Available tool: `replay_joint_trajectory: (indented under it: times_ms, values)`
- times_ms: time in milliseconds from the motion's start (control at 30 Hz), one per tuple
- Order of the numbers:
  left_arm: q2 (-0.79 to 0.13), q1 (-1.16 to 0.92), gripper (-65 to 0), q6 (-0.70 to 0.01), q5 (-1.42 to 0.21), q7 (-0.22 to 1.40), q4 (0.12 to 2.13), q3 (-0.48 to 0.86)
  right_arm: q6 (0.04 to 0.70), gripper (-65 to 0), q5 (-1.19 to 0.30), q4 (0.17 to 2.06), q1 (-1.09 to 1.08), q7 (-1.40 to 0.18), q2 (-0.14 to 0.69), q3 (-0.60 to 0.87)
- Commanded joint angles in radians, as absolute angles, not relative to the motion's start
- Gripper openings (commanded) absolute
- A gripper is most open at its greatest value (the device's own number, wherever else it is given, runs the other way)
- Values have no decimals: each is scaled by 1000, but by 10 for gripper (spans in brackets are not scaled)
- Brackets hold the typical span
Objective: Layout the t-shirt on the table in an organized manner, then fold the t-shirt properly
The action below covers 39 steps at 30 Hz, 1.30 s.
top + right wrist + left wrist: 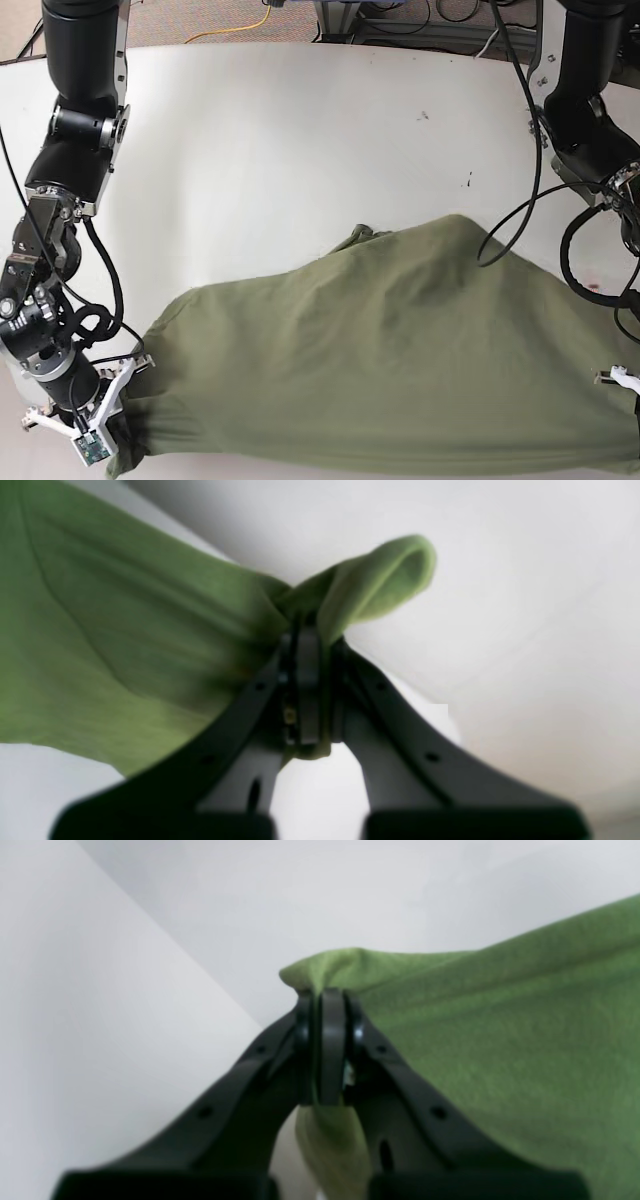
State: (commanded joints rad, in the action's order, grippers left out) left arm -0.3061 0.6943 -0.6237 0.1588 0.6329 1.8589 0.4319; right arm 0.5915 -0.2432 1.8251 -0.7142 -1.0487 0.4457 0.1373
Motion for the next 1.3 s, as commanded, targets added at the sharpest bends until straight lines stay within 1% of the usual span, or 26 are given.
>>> replay_joint_trajectory:
  times_ms: [233, 367, 533, 767, 900, 1033, 1300]
  values:
    - [-306, 730, -647, -624, 159, 662, 1903, 397, 591, -642, -243, 1942, -714, -1089, 452, 137]
    - [-306, 754, -647, -624, 159, 662, 1900, 395, 591, -642, -234, 1945, -743, -1086, 452, 137]
    - [-303, 802, -647, -624, 159, 665, 1896, 389, 591, -640, -239, 1900, -806, -1086, 452, 136]
    - [-305, 872, -647, -622, 163, 665, 1896, 338, 591, -639, -234, 1827, -928, -1087, 453, 131]
    - [-303, 923, -647, -619, 165, 667, 1896, 318, 591, -639, -242, 1790, -998, -1090, 481, 127]
    - [-302, 957, -647, -619, 165, 668, 1894, 308, 591, -639, -242, 1751, -1050, -1090, 484, 127]
    - [-305, 1046, -646, -619, 163, 734, 1851, 269, 593, -639, -237, 1666, -1135, -1090, 486, 127]
